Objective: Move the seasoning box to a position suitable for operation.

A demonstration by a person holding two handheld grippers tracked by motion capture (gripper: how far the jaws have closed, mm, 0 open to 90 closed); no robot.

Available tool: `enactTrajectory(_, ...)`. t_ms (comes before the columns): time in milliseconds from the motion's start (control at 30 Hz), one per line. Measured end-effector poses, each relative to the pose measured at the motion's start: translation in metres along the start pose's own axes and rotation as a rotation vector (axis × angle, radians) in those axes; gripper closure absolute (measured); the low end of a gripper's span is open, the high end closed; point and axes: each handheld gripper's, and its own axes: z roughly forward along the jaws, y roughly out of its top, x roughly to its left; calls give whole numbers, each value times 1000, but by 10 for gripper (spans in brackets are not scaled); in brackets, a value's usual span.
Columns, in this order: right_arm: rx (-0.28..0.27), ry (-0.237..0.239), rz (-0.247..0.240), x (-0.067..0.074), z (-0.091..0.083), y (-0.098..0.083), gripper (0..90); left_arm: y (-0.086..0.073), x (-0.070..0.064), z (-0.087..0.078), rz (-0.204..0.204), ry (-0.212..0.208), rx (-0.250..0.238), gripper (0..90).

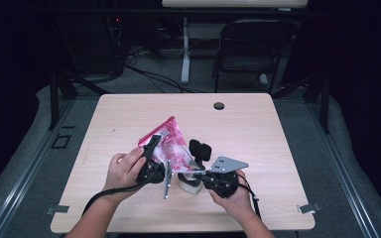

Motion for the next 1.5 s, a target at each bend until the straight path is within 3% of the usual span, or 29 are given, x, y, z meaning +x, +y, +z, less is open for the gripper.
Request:
enactTrajectory(733,-3,-11,-2,0,0,1,898,-2,-2,2,-23,-17,5,699)
enactTrajectory(1033,-1,-15,-8,0,0,2,897,-7,-5,3,-51,-51,23,701)
enactTrajectory(1500,-7,-15,-5,0,1,2,879,-9,-9,6,-58,-78,29,703)
